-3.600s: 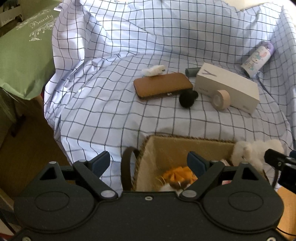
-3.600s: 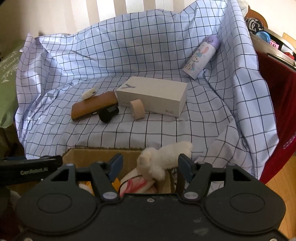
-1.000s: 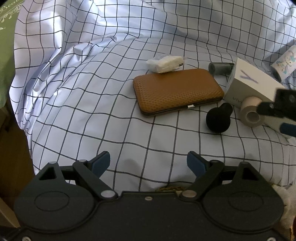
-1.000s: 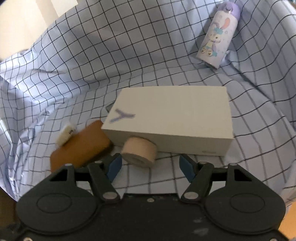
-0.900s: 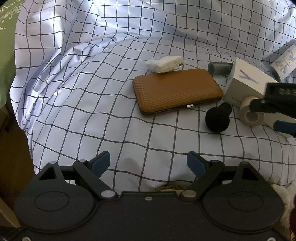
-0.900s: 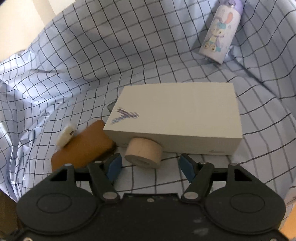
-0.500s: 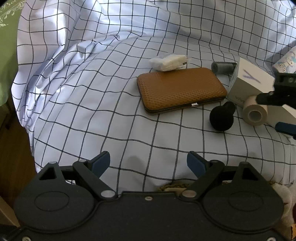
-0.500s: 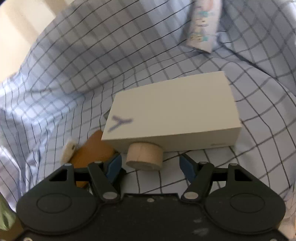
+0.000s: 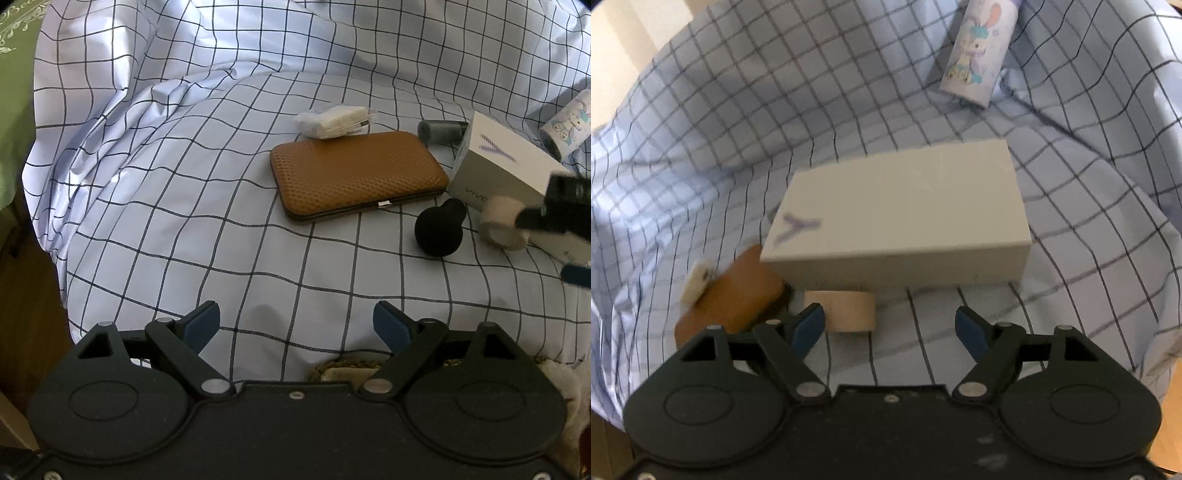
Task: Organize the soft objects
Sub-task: 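Grasp the beige tape roll with the right tool while the left tool grasps the black round knob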
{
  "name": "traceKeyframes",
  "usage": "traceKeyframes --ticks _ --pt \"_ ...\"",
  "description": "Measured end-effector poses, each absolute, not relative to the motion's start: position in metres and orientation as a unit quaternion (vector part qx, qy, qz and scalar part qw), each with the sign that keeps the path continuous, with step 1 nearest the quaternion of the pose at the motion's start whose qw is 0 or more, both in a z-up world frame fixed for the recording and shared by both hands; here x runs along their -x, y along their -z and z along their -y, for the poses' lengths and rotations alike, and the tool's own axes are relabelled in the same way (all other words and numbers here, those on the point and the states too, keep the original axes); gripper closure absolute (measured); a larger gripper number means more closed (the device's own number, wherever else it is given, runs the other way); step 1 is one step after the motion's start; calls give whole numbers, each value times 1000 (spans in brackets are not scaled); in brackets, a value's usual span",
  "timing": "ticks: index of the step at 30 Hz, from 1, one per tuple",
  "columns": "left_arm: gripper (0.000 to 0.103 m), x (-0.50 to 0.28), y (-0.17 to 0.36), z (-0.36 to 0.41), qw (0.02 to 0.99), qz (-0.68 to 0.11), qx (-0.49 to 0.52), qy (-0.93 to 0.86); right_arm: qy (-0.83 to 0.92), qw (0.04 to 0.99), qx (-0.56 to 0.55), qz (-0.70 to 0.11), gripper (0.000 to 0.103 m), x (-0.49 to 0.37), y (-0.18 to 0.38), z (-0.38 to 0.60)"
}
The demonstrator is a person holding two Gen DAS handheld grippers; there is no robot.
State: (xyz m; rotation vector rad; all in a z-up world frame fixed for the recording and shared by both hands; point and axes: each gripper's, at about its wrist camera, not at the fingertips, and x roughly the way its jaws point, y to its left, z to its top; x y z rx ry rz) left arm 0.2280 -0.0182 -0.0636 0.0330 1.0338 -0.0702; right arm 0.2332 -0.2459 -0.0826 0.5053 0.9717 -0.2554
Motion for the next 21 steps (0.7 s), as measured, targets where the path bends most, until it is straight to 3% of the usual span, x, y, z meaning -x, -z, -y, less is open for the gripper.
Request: traceKeyframes --ticks 14,21 --pt "16 -224 59 18 872 -489 -15 32 66 882 -97 -456 30 -239 81 208" --pt "16 -225 57 16 872 -489 -16 26 43 884 -58 -462 46 -250 88 199"
